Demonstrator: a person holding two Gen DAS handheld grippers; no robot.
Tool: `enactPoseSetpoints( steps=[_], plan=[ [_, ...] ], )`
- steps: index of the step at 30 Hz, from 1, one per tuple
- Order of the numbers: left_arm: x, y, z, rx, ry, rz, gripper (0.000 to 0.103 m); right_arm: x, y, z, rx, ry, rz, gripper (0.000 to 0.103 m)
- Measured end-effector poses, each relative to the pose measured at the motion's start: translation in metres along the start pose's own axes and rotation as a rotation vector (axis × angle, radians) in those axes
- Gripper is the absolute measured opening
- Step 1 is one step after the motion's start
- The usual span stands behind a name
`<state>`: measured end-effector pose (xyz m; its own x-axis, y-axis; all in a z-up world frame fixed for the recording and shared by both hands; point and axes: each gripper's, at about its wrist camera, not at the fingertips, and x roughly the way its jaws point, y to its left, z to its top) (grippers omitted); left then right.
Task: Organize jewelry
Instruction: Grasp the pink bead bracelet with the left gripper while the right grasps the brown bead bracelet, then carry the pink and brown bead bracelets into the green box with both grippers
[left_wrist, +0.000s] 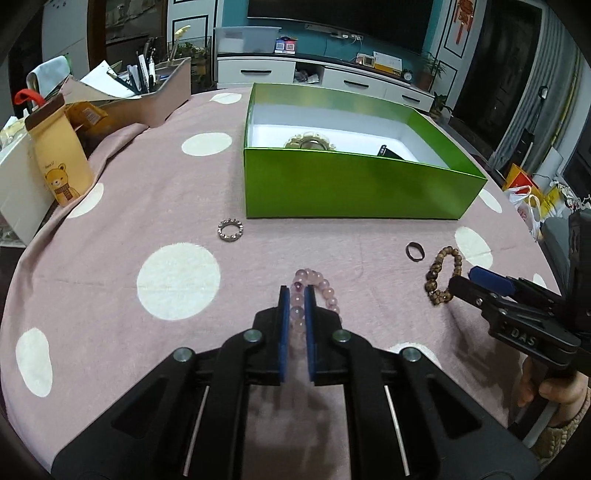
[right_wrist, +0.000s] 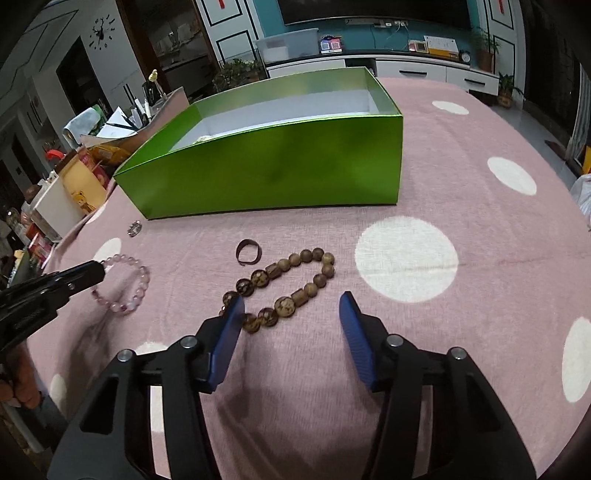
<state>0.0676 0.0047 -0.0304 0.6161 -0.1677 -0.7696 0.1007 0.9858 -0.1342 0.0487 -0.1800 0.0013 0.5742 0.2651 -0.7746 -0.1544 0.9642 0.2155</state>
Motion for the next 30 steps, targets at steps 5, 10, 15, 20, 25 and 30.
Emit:
enactPoseSetpoints(
  steps=[5, 10, 15, 20, 25, 30],
  plan=[
    [-0.003, -0.004, -0.001, 0.003, -0.008, -0.021, 0.007, 0.005, 0.005, 0.003, -0.06, -0.005, -0.1, 0.032],
    [-0.004, -0.007, -0.002, 0.007, -0.009, -0.034, 0.007, 0.005, 0.009, 0.002, -0.121, 0.0, -0.162, 0.022],
    [-0.006, -0.007, -0.003, 0.006, -0.01, -0.038, 0.007, 0.005, 0.01, 0.002, -0.137, -0.003, -0.171, 0.009],
    [-0.01, -0.007, -0.003, 0.006, -0.015, -0.032, 0.007, -0.004, 0.014, -0.002, -0.146, -0.034, -0.144, 0.009],
    [-0.014, -0.008, 0.0, 0.008, -0.025, -0.031, 0.007, -0.019, 0.02, 0.003, -0.151, -0.075, -0.123, 0.009],
    [-0.018, -0.009, 0.003, 0.01, -0.037, -0.031, 0.007, -0.039, 0.025, 0.011, -0.16, -0.128, -0.097, 0.009]
  ],
)
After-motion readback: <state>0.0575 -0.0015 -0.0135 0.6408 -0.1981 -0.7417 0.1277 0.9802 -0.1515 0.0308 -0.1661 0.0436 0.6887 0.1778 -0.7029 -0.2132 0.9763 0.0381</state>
